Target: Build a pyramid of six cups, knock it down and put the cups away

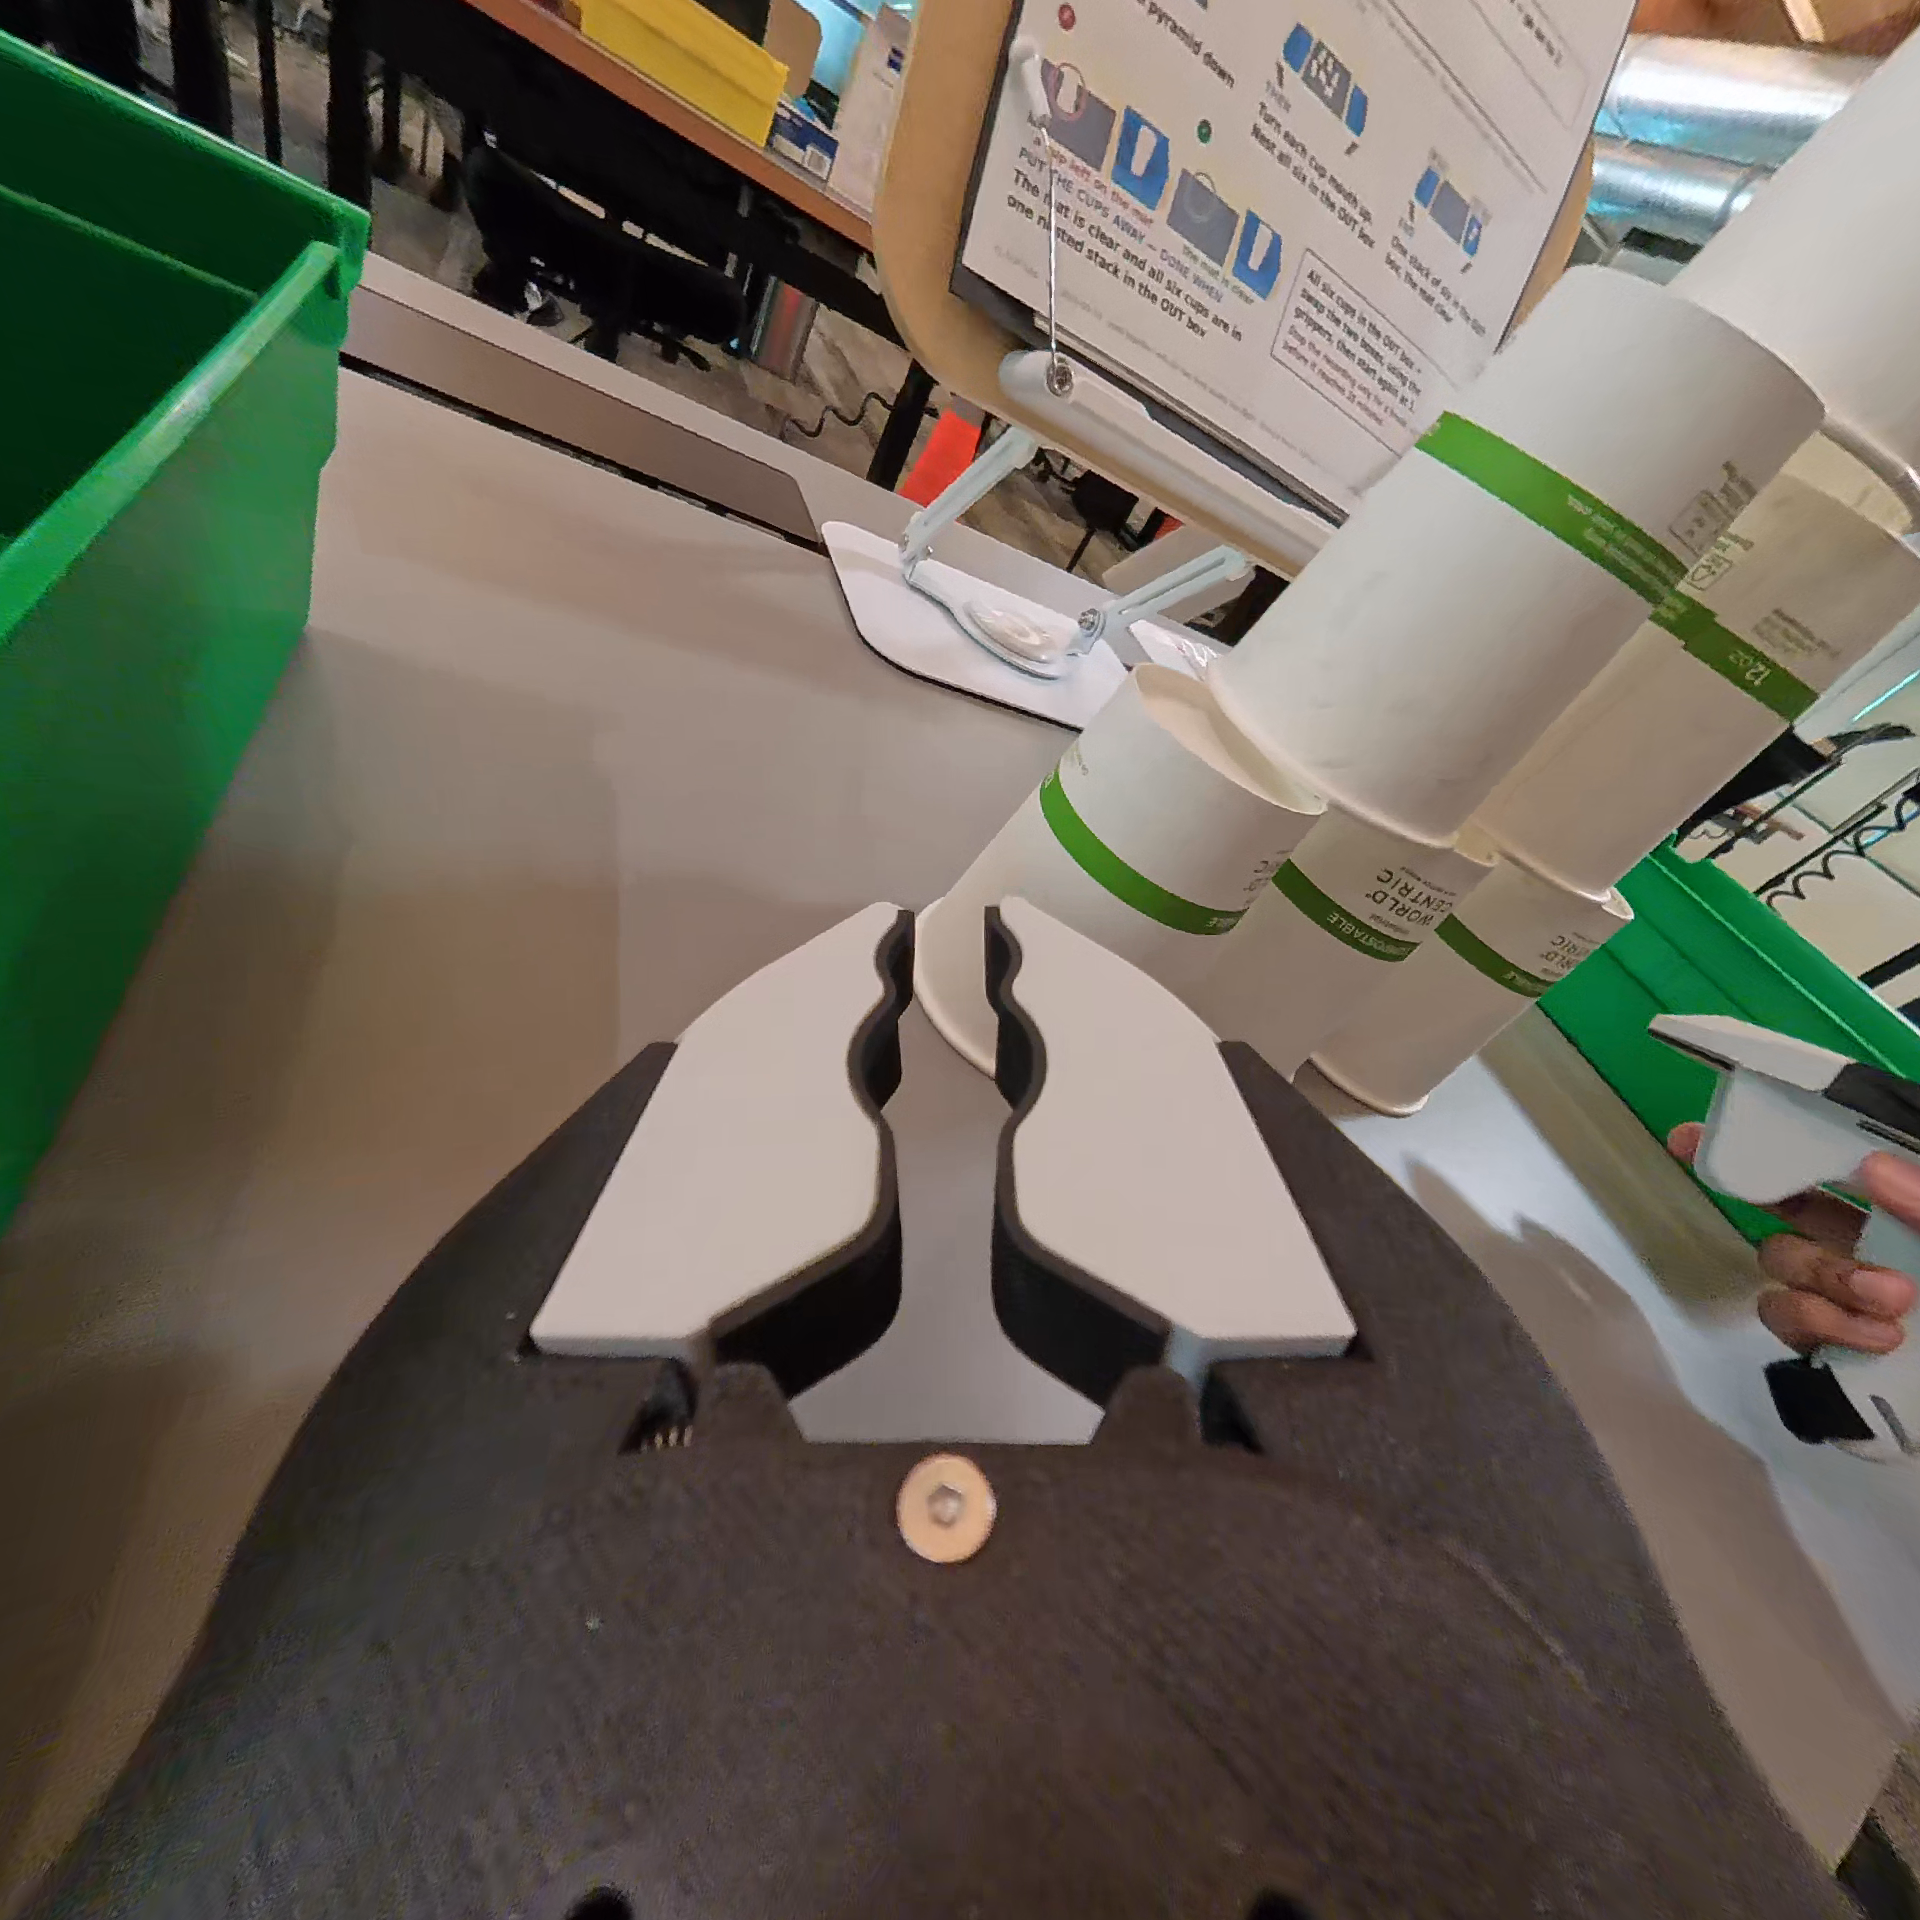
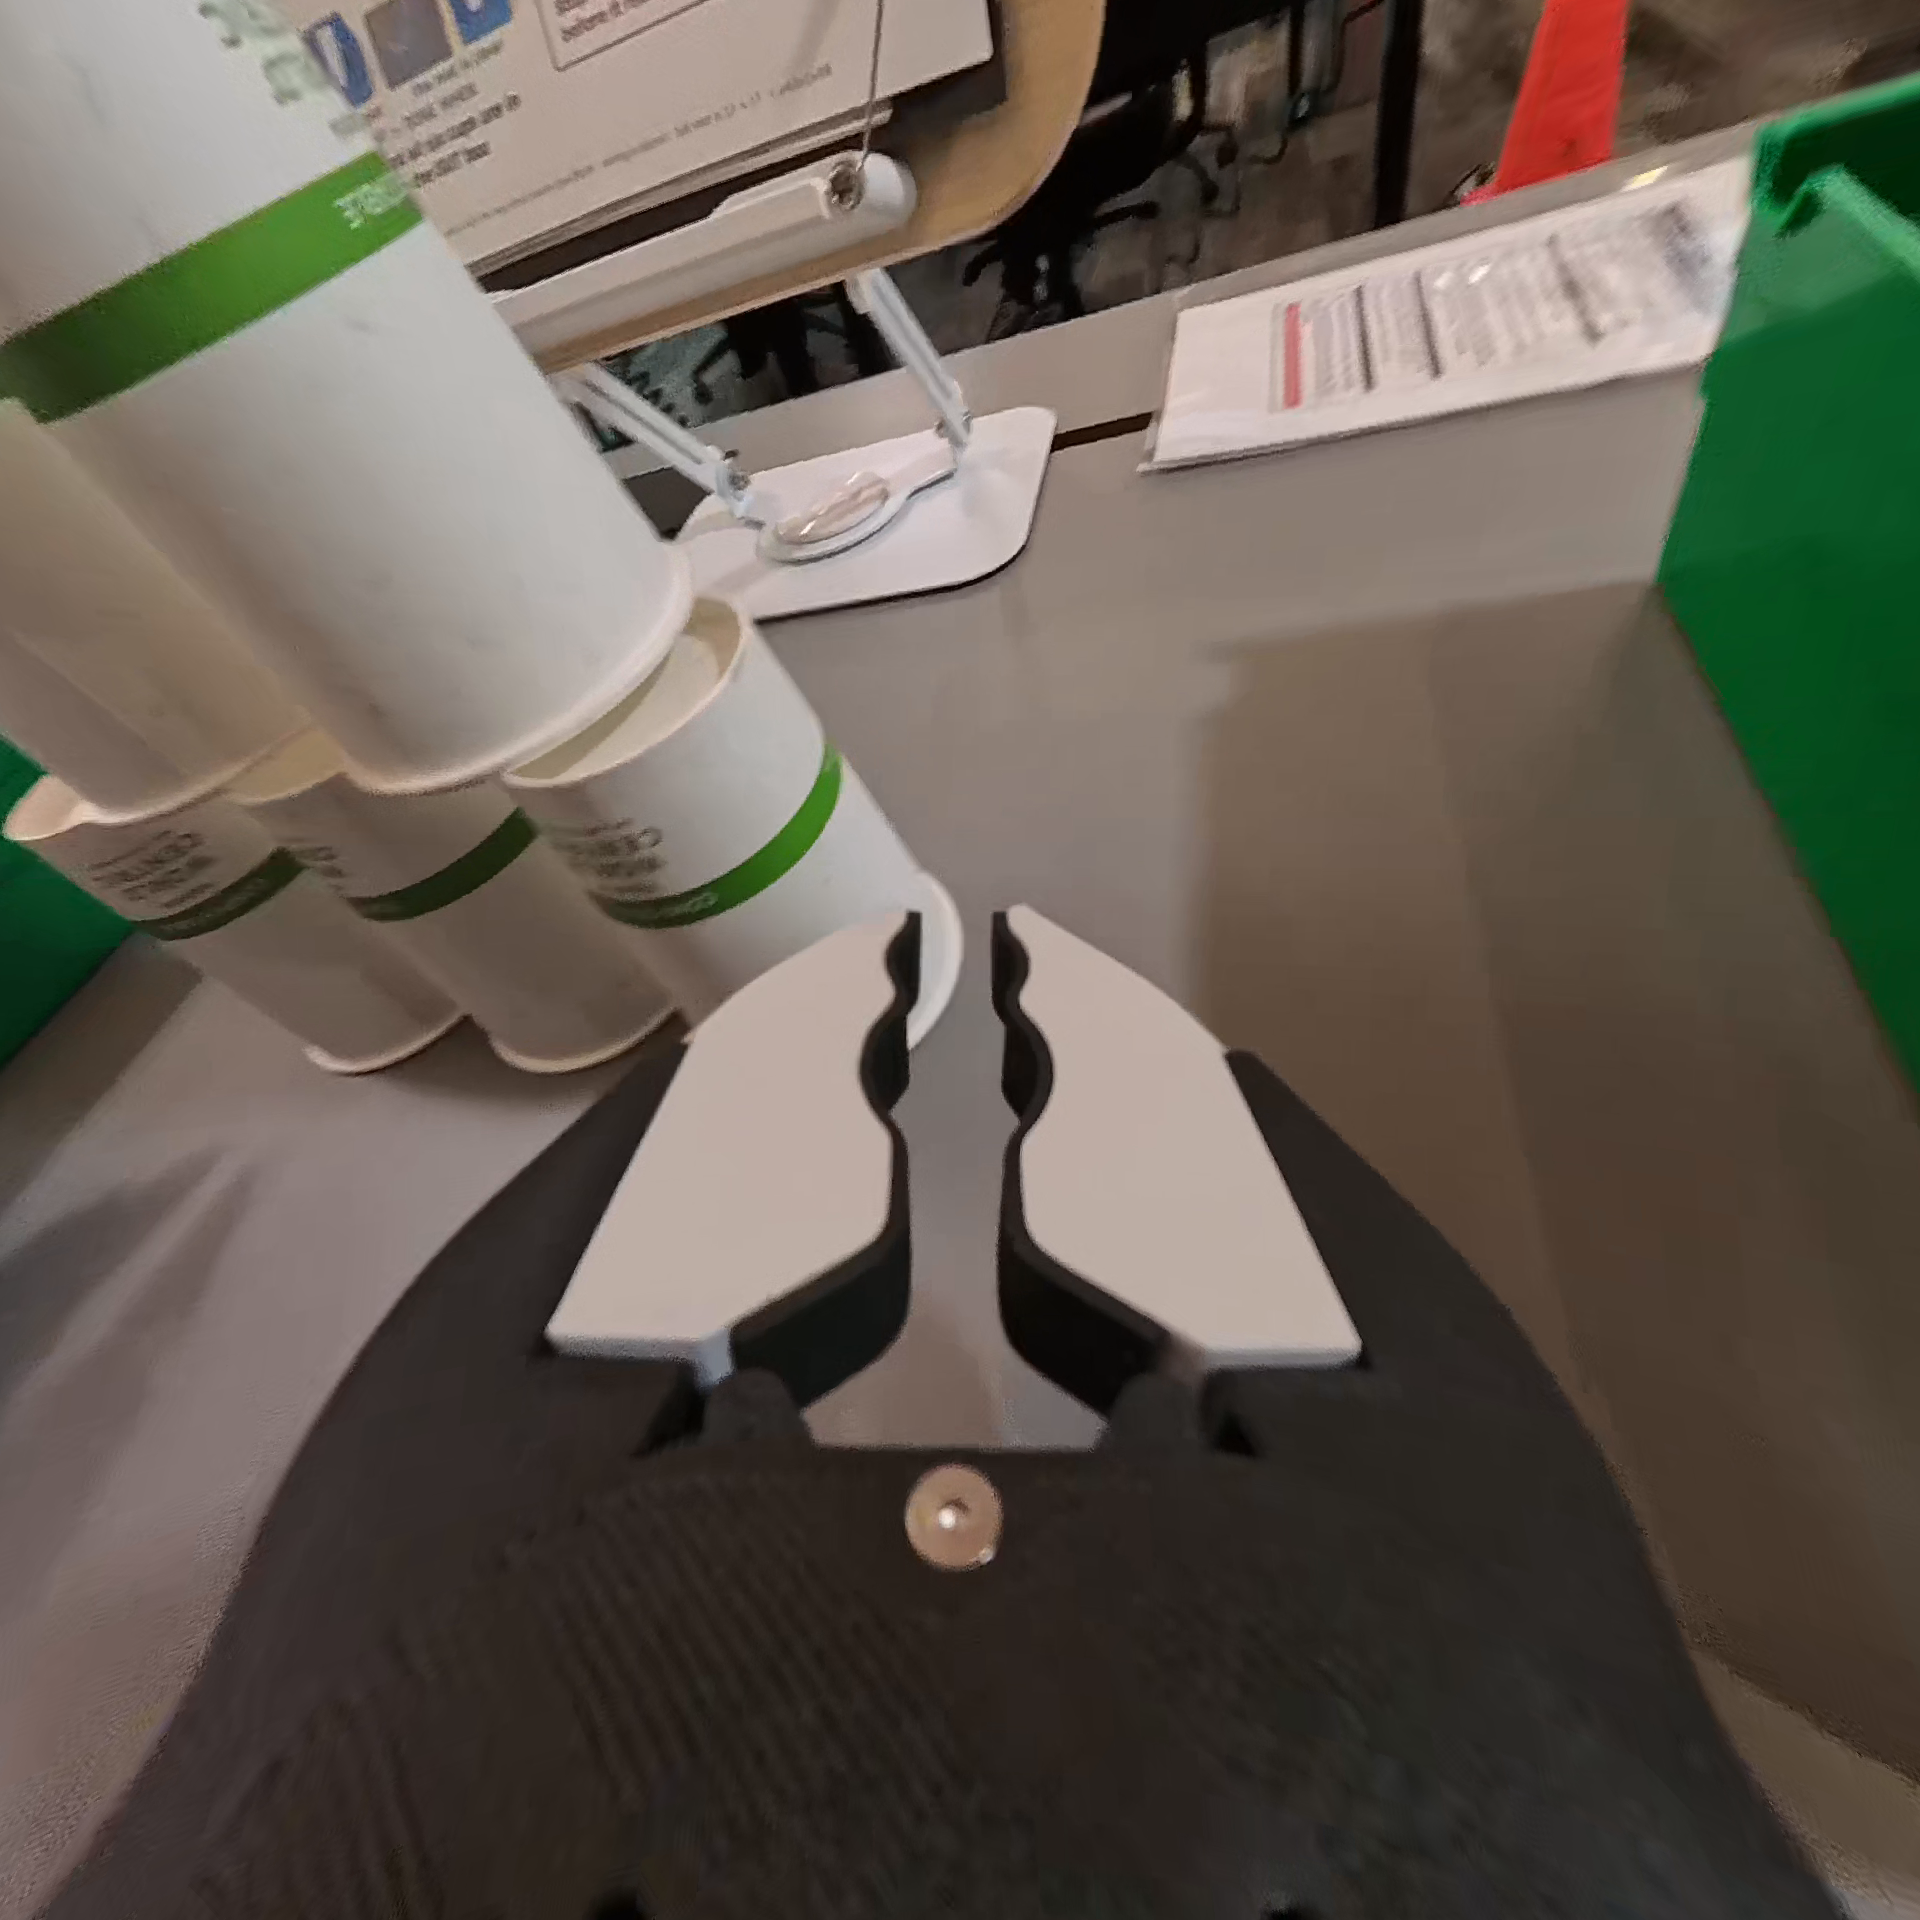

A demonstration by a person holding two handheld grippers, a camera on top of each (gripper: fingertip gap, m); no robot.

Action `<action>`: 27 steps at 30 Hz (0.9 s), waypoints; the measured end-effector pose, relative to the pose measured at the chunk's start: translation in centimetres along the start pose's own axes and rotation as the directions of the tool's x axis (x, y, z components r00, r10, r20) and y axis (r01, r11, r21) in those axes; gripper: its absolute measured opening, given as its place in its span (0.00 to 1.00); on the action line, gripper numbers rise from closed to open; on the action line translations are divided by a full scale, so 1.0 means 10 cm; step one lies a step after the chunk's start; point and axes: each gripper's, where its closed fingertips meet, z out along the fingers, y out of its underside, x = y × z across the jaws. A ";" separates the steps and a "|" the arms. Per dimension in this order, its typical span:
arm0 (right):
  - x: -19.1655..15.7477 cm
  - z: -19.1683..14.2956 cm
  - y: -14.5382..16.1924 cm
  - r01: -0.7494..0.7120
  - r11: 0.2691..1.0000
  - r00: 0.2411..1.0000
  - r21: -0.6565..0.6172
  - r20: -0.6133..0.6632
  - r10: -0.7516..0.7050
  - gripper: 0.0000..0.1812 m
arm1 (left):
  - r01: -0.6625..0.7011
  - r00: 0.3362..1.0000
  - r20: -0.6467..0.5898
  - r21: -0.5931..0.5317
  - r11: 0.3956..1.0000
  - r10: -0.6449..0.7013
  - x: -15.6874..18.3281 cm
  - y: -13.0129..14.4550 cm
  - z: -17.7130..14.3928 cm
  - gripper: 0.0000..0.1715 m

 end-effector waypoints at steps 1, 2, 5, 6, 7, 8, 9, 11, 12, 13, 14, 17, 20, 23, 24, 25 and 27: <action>0.04 0.03 -0.05 0.024 1.000 0.999 0.010 -0.027 -0.023 0.08 | 0.010 1.000 -0.001 0.001 1.000 -0.010 -0.01 0.00 0.00 0.07; 0.08 0.05 -0.11 0.038 0.999 0.998 0.019 -0.050 -0.037 0.07 | 0.018 1.000 -0.002 0.001 1.000 -0.018 -0.01 -0.01 0.00 0.07; 0.18 0.15 -0.35 0.080 0.995 0.988 0.057 -0.136 -0.072 0.03 | 0.028 1.000 -0.004 -0.006 1.000 -0.028 -0.01 0.01 0.02 0.07; 0.24 0.20 -0.45 0.095 0.993 0.980 0.067 -0.182 -0.082 0.01 | 0.029 1.000 -0.008 -0.010 1.000 -0.029 0.00 0.01 0.03 0.07; 0.30 0.26 -0.55 0.106 0.992 0.969 0.067 -0.229 -0.088 0.00 | 0.027 1.000 -0.012 -0.015 1.000 -0.027 0.00 0.02 0.04 0.07; 0.34 0.34 -0.62 0.116 0.992 0.960 0.054 -0.263 -0.097 0.00 | 0.024 1.000 -0.013 -0.018 1.000 -0.024 0.01 0.02 0.04 0.07; 0.34 0.43 -0.65 0.123 0.992 0.953 0.017 -0.282 -0.113 0.00 | 0.018 1.000 -0.012 -0.019 1.000 -0.018 0.01 0.03 0.05 0.07; 0.08 0.63 -0.61 0.162 0.981 0.962 -0.109 -0.202 -0.181 0.00 | 0.003 1.000 -0.007 -0.019 1.000 -0.003 0.02 0.02 0.04 0.07; -0.16 0.71 -0.57 0.210 0.964 0.966 -0.162 -0.118 -0.230 0.00 | -0.006 1.000 -0.004 -0.017 1.000 0.006 0.02 0.01 0.04 0.07; -0.41 0.76 -0.55 0.274 0.942 0.956 -0.192 -0.054 -0.289 0.00 | -0.016 1.000 -0.001 -0.012 1.000 0.016 0.02 0.00 0.04 0.07; -0.64 0.78 -0.54 0.358 0.913 0.930 -0.196 -0.010 -0.367 0.00 | -0.028 1.000 0.006 -0.005 1.000 0.028 0.02 -0.02 0.04 0.07; -1.22 0.79 -0.53 0.563 0.812 0.826 -0.154 0.064 -0.561 0.00 | -0.066 0.997 0.047 0.041 0.997 0.065 -0.02 -0.12 0.00 0.06; -1.60 0.73 -0.52 0.618 0.780 0.786 -0.098 0.111 -0.608 0.00 | -0.098 0.989 0.128 0.132 0.986 0.081 -0.10 -0.31 -0.13 0.05; -1.71 0.57 -0.54 0.606 0.793 0.793 -0.061 0.138 -0.594 0.00 | -0.125 0.967 0.250 0.277 0.953 0.054 -0.25 -0.60 -0.38 0.06; -1.70 0.50 -0.55 0.603 0.796 0.794 -0.052 0.141 -0.592 0.00 | -0.138 0.956 0.290 0.327 0.935 0.040 -0.29 -0.69 -0.49 0.05; -1.67 0.41 -0.57 0.606 0.794 0.790 -0.038 0.142 -0.596 0.00 | -0.156 0.948 0.316 0.370 0.916 0.034 -0.31 -0.78 -0.59 0.05; -1.56 0.22 -0.61 0.613 0.790 0.783 0.002 0.132 -0.608 0.00 | -0.203 0.941 0.334 0.412 0.888 0.060 -0.29 -0.89 -0.70 0.05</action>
